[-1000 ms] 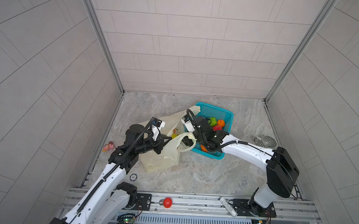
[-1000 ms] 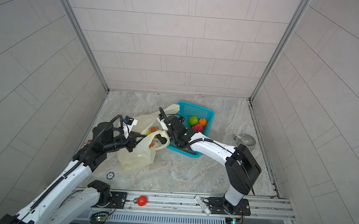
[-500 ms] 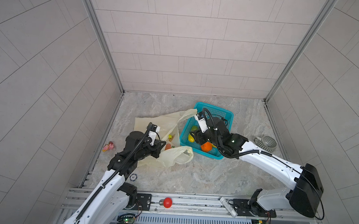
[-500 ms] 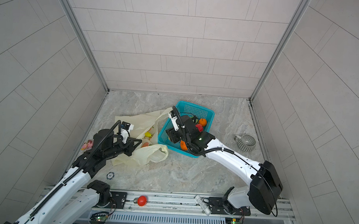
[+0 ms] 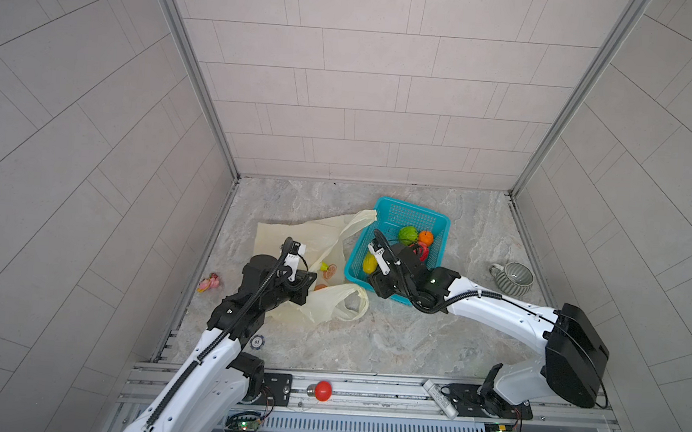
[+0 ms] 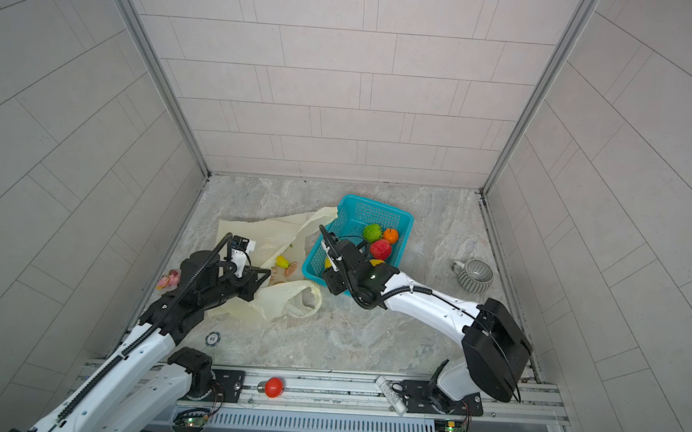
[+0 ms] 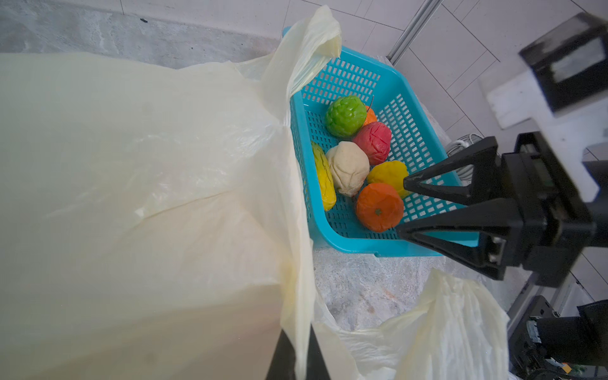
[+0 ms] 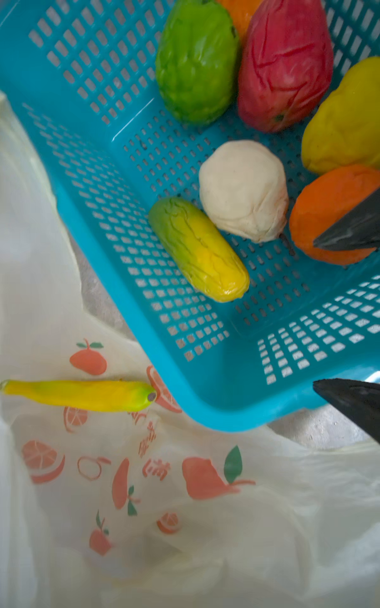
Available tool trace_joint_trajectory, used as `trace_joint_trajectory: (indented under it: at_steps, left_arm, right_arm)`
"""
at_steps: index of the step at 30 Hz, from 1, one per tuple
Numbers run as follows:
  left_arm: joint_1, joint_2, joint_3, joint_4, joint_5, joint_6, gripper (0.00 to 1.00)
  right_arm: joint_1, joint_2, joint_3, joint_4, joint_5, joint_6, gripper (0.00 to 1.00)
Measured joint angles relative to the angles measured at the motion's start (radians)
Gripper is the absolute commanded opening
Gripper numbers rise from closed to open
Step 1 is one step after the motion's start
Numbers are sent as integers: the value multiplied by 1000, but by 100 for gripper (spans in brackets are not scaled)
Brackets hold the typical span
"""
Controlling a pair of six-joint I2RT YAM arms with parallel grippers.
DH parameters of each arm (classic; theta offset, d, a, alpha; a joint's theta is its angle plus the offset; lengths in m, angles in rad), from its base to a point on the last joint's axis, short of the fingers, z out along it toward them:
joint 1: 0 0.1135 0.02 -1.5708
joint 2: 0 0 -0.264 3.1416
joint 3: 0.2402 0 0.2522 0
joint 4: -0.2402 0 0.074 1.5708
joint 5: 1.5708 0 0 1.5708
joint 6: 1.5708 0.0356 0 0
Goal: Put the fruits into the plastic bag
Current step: 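Reach the right gripper into the basket and grasp the orange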
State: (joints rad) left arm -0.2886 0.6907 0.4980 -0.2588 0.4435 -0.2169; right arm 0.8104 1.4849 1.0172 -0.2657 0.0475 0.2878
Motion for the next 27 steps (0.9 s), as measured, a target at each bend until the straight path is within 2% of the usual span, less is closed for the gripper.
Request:
trace_joint_trajectory:
  at_steps: [8, 17, 27]
  left_arm:
    - [0, -16, -9, 8, 5, 0, 0]
    - [0, -16, -9, 42, 10, 0, 0]
    - [0, -16, -9, 51, 24, 1, 0]
  right_arm:
    - [-101, 108, 114, -148, 85, 92, 61]
    - [-111, 257, 207, -343, 91, 157, 67]
    - [-111, 301, 200, -352, 85, 170, 64]
